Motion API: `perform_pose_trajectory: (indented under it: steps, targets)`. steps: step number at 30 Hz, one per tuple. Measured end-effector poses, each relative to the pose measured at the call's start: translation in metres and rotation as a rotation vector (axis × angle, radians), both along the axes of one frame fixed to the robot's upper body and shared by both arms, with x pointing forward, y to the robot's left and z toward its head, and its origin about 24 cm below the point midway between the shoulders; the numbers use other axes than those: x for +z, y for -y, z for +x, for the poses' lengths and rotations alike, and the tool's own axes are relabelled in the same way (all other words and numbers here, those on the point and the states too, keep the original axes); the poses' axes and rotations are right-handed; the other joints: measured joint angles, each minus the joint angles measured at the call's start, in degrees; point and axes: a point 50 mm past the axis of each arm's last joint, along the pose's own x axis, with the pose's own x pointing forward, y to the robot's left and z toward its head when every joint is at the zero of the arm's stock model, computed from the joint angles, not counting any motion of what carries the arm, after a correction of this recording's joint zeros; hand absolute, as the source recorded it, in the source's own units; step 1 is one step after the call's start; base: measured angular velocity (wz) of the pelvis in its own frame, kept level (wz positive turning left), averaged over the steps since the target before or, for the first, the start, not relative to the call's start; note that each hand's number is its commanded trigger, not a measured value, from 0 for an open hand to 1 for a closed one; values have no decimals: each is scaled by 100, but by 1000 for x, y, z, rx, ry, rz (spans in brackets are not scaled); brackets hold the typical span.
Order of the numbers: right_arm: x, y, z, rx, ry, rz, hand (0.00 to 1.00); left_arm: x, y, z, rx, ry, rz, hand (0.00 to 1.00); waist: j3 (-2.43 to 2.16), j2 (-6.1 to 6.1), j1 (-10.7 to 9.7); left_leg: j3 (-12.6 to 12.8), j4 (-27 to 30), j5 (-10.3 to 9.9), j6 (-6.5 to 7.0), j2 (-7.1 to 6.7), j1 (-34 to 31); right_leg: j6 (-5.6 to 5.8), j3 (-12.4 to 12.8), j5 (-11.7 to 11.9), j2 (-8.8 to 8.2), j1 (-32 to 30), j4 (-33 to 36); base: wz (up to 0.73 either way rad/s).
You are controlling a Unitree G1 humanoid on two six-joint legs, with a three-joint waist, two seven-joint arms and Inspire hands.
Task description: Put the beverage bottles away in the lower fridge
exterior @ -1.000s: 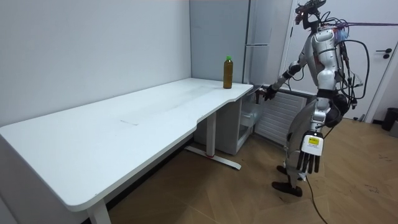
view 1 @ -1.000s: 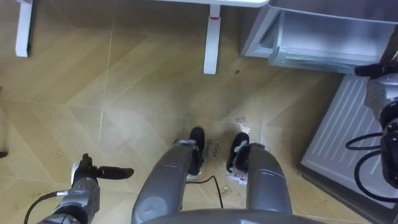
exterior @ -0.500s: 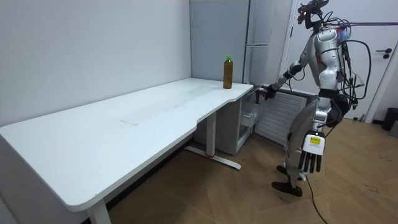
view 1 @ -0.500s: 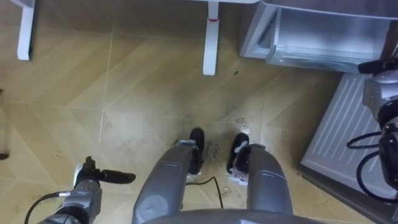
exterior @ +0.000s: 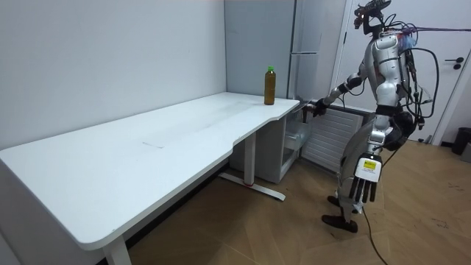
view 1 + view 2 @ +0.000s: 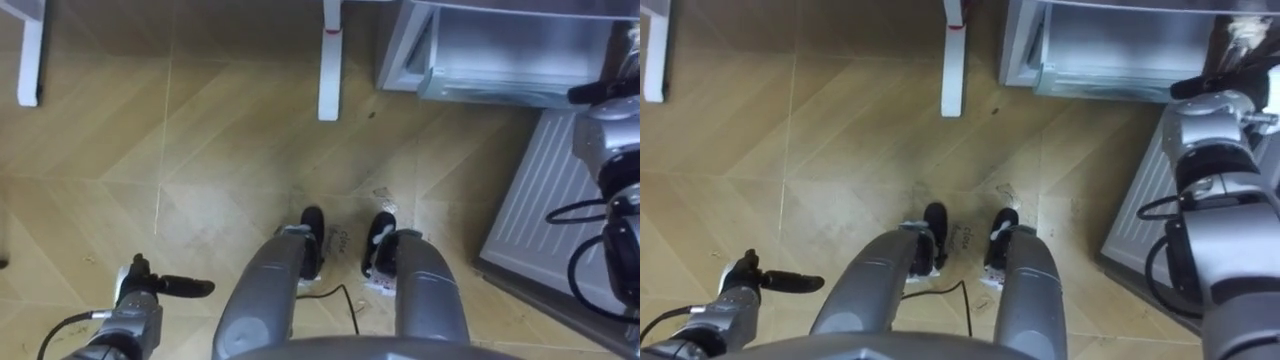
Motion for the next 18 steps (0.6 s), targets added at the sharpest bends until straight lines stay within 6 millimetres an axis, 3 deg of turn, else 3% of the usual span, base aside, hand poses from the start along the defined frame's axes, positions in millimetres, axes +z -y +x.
perform_pose_trajectory:
  steps: [6, 16, 18]
  targets:
    - [1, -9, -3, 41, 25, -11, 0, 0, 2, -2, 4, 24, 12, 0, -60, 98, -41, 15, 64, 0, -35, 9, 20, -42, 41, -41, -2, -13, 92, 0]
    - [4, -22, 1, 64, 36, 5, 0, -2, 0, -14, 26, 3, 38, 0, -58, 94, -153, 10, 49, -3, -107, 60, 26, -97, -11, -102, 16, -10, 160, 1]
    - [4, -25, 1, 59, 34, 3, 9, -3, 0, -15, 24, 3, 38, 0, -57, 94, -151, 4, 49, -13, -123, 74, 25, -111, -9, -98, 36, -10, 147, -2]
